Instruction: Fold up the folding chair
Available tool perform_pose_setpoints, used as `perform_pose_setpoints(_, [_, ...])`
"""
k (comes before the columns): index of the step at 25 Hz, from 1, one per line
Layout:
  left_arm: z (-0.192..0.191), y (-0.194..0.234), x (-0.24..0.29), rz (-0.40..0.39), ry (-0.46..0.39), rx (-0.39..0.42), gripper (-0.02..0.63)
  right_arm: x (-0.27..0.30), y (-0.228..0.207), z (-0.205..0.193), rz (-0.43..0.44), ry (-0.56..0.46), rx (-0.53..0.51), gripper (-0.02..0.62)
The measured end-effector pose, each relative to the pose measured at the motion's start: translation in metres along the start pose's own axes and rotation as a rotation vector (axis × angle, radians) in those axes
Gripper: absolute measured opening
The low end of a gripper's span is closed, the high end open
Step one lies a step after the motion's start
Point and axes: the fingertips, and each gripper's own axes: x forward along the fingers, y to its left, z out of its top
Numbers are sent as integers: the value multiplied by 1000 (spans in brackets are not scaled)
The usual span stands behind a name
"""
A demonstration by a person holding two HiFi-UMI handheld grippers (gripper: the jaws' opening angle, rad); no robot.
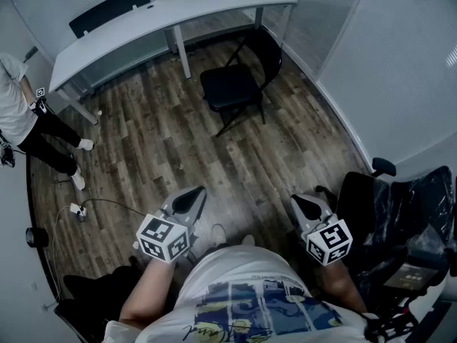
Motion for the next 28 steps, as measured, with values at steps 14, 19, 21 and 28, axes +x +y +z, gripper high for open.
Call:
perform_pose_setpoints(14, [-12,7,-17,31,3,-20,3,9,11,3,32,10,-22,3])
perform_pose_setpoints(19, [-12,18,-21,36,1,-21,3,19,13,5,36,20,-19,3])
perform_pose_setpoints(21, [-11,22,-23,37,1,-21,3,22,15,8,43,14,-9,3])
perform_pose_setpoints(28, [-15,42,-25,18,9,-22,3,39,26,18,39,-7,-12,5])
